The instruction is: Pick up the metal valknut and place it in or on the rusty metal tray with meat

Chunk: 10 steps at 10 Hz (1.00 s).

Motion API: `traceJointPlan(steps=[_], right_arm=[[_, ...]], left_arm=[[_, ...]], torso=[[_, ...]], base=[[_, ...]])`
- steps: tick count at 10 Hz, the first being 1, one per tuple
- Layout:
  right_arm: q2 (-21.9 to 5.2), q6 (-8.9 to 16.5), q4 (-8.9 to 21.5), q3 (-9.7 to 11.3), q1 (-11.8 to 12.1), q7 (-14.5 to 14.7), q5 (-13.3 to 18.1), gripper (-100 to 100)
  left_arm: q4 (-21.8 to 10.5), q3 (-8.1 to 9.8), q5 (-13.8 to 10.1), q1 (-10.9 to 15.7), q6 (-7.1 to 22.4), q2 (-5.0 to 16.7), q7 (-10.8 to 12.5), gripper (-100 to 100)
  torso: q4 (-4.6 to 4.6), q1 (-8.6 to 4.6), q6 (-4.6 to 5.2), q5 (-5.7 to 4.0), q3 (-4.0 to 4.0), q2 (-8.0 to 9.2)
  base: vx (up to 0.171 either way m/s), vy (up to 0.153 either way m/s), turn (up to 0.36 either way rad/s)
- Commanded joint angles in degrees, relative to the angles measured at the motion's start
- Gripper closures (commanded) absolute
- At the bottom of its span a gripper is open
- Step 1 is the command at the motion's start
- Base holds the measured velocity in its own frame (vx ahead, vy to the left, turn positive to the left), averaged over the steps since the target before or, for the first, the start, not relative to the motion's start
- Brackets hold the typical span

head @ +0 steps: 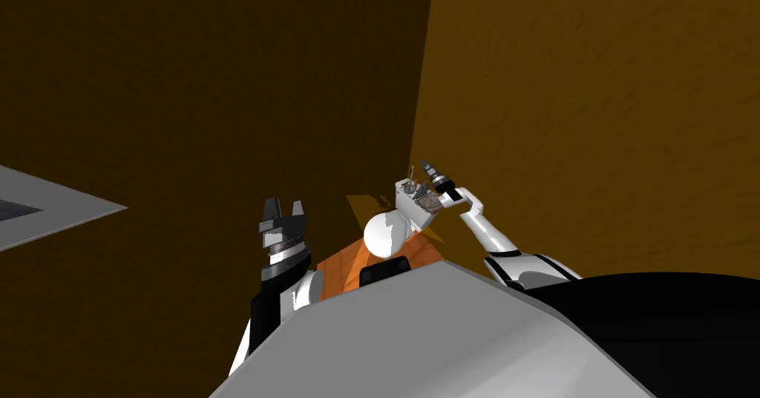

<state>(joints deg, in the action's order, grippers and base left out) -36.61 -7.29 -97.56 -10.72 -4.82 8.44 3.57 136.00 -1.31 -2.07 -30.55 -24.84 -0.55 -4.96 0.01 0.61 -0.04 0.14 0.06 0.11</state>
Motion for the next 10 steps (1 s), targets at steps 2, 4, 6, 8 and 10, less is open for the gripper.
traceJointPlan(steps=[2,4,6,8,10], right_arm=[[-1.61,2.19,4.88,0.08,1.31,0.35,0.15,-100],[-2.23,3.39,6.82,0.16,1.77,0.52,0.26,-100],[-2.88,4.64,8.87,0.25,2.25,0.70,0.37,-100],[-4.22,7.28,12.70,0.49,3.21,1.10,0.56,-100],[-4.22,7.28,13.29,0.49,3.21,1.10,0.56,-100]], left_arm=[[0.00,0.00,0.00,0.00,0.00,0.00,0.00,0],[0.00,0.00,0.00,-0.01,0.00,0.00,0.00,0],[0.00,0.00,0.00,0.00,0.00,0.00,0.00,0],[0.00,0.00,0.00,-0.01,0.00,0.00,0.00,0],[0.00,0.00,0.00,-0.01,0.00,0.00,0.00,0]], torso=[[-0.01,0.13,0.01,0.03,-0.03,-0.06],[0.01,0.11,0.02,0.06,-0.01,-0.04],[0.00,0.06,0.00,0.02,-0.03,-0.06],[-0.02,0.04,0.01,0.02,-0.05,-0.10],[-0.01,0.01,0.03,0.03,-0.05,-0.09]], base=[[-0.033,0.244,0.102],[-0.030,0.171,0.041],[-0.018,0.192,0.084],[-0.006,0.204,0.099],[-0.011,0.138,0.008]])
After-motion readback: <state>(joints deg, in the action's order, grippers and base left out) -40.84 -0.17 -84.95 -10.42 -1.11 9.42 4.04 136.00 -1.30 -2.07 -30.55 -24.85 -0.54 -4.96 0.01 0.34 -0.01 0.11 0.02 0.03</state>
